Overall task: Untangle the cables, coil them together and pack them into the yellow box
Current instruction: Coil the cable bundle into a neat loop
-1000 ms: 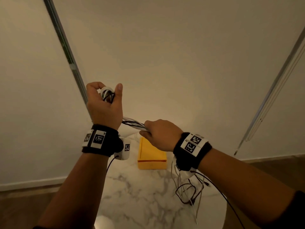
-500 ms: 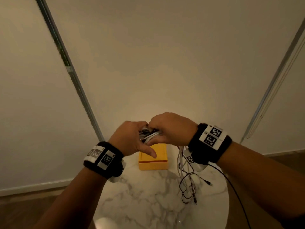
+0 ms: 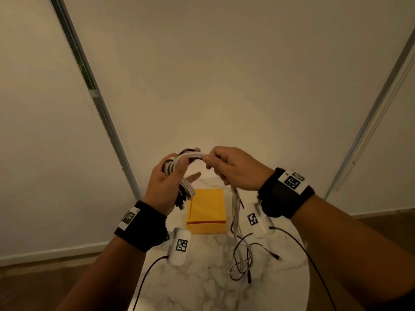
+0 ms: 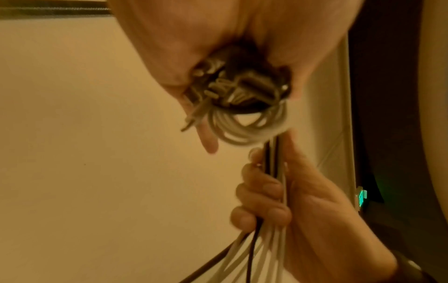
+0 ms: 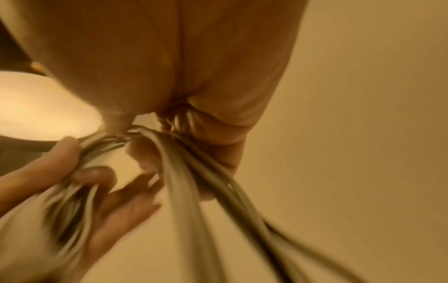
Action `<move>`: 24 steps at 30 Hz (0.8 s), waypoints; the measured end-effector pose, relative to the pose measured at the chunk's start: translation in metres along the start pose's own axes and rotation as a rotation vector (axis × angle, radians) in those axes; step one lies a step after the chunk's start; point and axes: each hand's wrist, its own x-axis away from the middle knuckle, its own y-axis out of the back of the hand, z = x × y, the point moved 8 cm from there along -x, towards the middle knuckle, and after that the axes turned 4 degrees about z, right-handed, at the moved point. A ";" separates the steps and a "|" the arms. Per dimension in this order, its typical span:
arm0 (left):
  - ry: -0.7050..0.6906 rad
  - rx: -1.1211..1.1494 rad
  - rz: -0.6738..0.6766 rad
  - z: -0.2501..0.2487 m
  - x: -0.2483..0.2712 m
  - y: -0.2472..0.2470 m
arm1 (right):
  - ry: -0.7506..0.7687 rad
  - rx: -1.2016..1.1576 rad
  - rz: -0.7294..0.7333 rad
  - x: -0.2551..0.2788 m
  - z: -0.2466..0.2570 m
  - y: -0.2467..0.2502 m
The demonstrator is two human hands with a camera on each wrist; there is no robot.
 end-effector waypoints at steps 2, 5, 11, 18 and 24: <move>-0.005 0.052 -0.129 0.002 -0.002 0.005 | -0.058 -0.127 0.000 0.001 -0.014 -0.018; 0.027 0.156 -0.191 0.008 -0.003 -0.002 | -0.082 -0.170 -0.026 -0.004 -0.018 -0.043; 0.084 0.379 -0.404 0.016 -0.010 0.004 | -0.128 -0.326 0.046 -0.010 -0.018 -0.067; -0.062 0.299 -0.578 -0.048 -0.014 0.082 | -0.168 -0.157 0.192 0.027 -0.054 -0.081; -0.381 -0.589 -0.559 -0.073 -0.001 0.070 | 0.121 0.510 0.180 0.029 -0.006 -0.067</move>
